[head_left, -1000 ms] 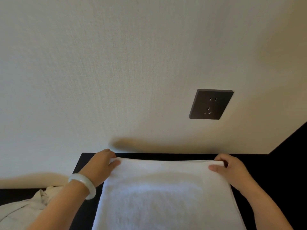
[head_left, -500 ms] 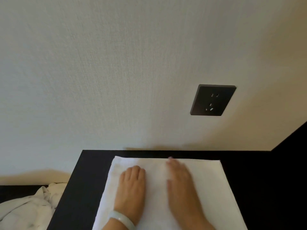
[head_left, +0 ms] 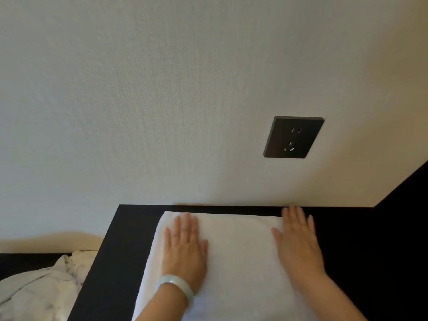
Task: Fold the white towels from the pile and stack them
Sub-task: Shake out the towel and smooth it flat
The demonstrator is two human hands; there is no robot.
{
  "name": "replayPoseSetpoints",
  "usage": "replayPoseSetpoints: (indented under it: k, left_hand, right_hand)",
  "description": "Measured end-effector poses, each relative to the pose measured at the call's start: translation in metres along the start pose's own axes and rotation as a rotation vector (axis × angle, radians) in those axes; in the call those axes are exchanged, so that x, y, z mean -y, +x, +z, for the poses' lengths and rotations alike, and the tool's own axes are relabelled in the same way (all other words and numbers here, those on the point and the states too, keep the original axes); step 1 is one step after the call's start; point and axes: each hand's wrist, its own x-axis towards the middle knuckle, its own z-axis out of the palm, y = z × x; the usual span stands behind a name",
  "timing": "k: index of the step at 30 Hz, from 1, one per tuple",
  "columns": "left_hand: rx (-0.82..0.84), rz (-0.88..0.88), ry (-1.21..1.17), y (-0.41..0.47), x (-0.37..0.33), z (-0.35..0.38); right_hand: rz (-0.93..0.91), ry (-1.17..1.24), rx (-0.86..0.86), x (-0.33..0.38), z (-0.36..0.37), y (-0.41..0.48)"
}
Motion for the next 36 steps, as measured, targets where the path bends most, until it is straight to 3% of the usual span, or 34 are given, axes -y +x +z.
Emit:
replayPoseSetpoints:
  k: [2, 5, 12, 15, 17, 19, 22, 23, 27, 31, 34, 36]
  left_hand:
    - [-0.022, 0.141, -0.026, -0.012, -0.023, -0.002]
    - [0.013, 0.267, 0.000, -0.023, -0.036, -0.001]
    - [-0.006, -0.030, 0.077, 0.014, 0.047, 0.008]
    - [0.025, -0.067, 0.061, 0.015, 0.049, 0.004]
    - [0.001, -0.092, 0.072, 0.012, 0.028, 0.000]
    - [-0.030, 0.033, 0.083, -0.003, -0.004, -0.005]
    - [-0.014, 0.257, 0.005, -0.022, -0.030, 0.002]
    - [-0.010, 0.248, 0.000, -0.020, -0.025, 0.004]
    - [-0.007, -0.007, 0.067, 0.006, 0.030, 0.010]
    - [0.028, -0.081, 0.034, 0.006, 0.044, 0.000]
    - [-0.070, 0.011, 0.071, -0.017, 0.004, -0.004]
    - [-0.058, 0.201, -0.023, -0.042, -0.023, 0.000]
  right_hand:
    - [-0.196, 0.098, -0.065, 0.040, 0.002, -0.019]
    - [-0.369, 0.172, 0.028, 0.072, 0.014, -0.044]
    - [-0.060, 0.041, 0.085, -0.022, 0.026, -0.004]
    - [0.025, 0.007, 0.152, -0.023, 0.021, 0.003]
    - [0.090, -0.033, 0.091, -0.004, 0.019, -0.001]
    - [-0.006, 0.031, -0.012, 0.029, 0.019, -0.011]
    - [-0.310, 0.141, 0.021, 0.066, 0.029, -0.032]
    - [-0.306, 0.131, 0.028, 0.062, 0.032, -0.032]
    - [0.007, 0.037, 0.036, -0.004, 0.035, -0.010]
    - [0.080, 0.010, 0.150, -0.025, 0.019, -0.005]
    - [0.001, 0.095, -0.058, 0.012, 0.010, -0.022]
    - [-0.221, 0.175, -0.082, 0.041, 0.014, -0.043]
